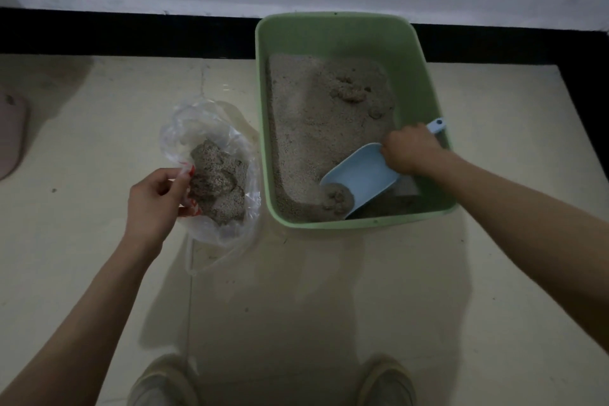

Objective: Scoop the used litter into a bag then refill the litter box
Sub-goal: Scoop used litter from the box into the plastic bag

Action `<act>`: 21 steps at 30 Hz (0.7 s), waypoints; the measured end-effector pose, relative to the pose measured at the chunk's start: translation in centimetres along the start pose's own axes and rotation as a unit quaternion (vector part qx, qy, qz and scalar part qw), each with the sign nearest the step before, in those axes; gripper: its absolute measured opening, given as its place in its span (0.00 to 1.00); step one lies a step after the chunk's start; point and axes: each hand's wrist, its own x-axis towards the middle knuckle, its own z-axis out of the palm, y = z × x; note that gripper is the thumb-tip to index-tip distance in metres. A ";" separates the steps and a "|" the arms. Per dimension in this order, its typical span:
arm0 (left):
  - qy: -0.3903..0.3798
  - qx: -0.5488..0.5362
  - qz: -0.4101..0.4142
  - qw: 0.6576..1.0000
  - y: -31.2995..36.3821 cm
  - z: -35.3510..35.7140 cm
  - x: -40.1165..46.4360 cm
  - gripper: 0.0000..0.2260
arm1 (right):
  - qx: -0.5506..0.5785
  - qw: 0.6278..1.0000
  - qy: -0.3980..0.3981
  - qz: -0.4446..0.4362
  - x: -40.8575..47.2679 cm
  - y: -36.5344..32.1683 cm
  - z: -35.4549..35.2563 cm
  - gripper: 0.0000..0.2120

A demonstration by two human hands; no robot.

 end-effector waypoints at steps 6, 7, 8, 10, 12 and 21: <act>0.004 0.004 -0.003 1.000 0.1 -0.2 0.0 0.05 | 0.200 0.977 -0.066 -0.022 1.2 -3.6 2.6 0.14; 0.007 0.005 -0.006 1.000 0.1 -0.2 0.0 0.06 | 0.220 0.973 -0.068 -0.025 1.1 -3.7 3.0 0.15; 0.009 0.005 -0.009 1.000 0.0 -0.3 0.0 0.07 | 0.241 0.968 -0.070 -0.026 1.0 -3.6 3.3 0.17; 0.007 0.005 -0.013 1.000 0.0 -0.3 -0.1 0.06 | 0.289 0.954 -0.073 -0.025 0.7 -3.4 3.6 0.18; 0.007 0.003 -0.013 1.000 0.0 -0.3 -0.2 0.06 | 0.325 0.943 -0.066 -0.019 0.4 -3.4 3.8 0.20; 0.024 0.016 -0.001 1.000 -0.6 -1.6 0.2 0.04 | 0.440 0.896 -0.045 0.035 -1.4 -1.8 3.4 0.16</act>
